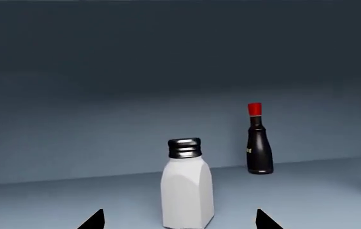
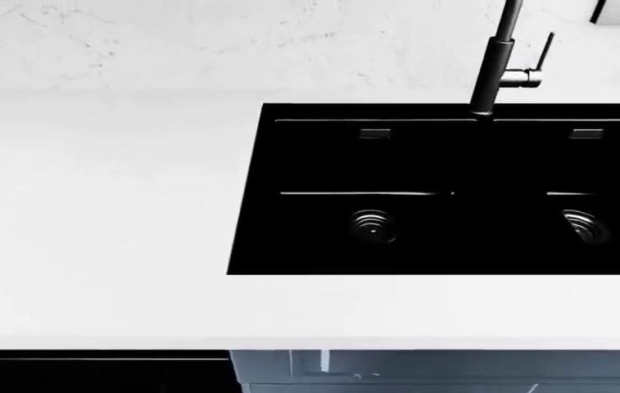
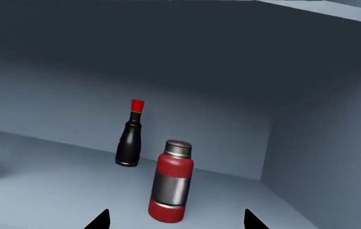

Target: Pick and place the shaker into the drawer. Then close the cabinet.

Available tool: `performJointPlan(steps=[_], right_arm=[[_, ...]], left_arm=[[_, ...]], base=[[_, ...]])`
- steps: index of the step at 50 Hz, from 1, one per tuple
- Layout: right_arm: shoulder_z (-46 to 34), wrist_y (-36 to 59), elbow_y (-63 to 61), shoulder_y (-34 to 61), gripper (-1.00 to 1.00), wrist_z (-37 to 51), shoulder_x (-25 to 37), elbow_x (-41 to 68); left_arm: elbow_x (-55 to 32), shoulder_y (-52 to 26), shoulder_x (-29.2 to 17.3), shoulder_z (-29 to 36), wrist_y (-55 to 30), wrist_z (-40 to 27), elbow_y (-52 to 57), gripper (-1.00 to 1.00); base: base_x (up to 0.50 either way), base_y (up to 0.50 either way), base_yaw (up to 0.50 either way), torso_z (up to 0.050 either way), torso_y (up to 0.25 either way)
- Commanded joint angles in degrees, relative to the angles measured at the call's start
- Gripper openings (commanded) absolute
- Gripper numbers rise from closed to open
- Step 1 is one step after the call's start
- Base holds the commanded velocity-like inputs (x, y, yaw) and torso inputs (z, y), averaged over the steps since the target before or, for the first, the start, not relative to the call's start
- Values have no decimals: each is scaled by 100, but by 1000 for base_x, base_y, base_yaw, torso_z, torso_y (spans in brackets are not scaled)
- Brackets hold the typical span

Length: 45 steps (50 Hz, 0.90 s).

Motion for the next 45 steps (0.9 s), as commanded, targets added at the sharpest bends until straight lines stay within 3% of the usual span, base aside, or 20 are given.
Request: performJointPlan(steps=[1, 13, 25, 41, 45], right_arm=[[-345, -122, 112, -4, 100, -1, 3, 314], [-159, -129, 112, -78, 100, -135, 5, 212], [-874, -166, 107, -114, 100, -439, 5, 1035], [-524, -268, 110, -157, 100, -389, 38, 640], [-444, -288, 108, -175, 100, -422, 25, 535]], left_arm=[[46, 77, -35, 23, 101, -197, -9, 100], [18, 125, 10, 74, 67, -129, -8, 100], [14, 244, -27, 92, 73, -188, -8, 100], [8, 274, -3, 107, 78, -156, -8, 100], [14, 283, -11, 115, 77, -158, -8, 100]], base=[[500, -55, 0, 0, 0], [500, -40, 0, 0, 1], [0, 0, 0, 0, 1], [6, 0, 0, 0, 0], [500, 0, 0, 0, 0]])
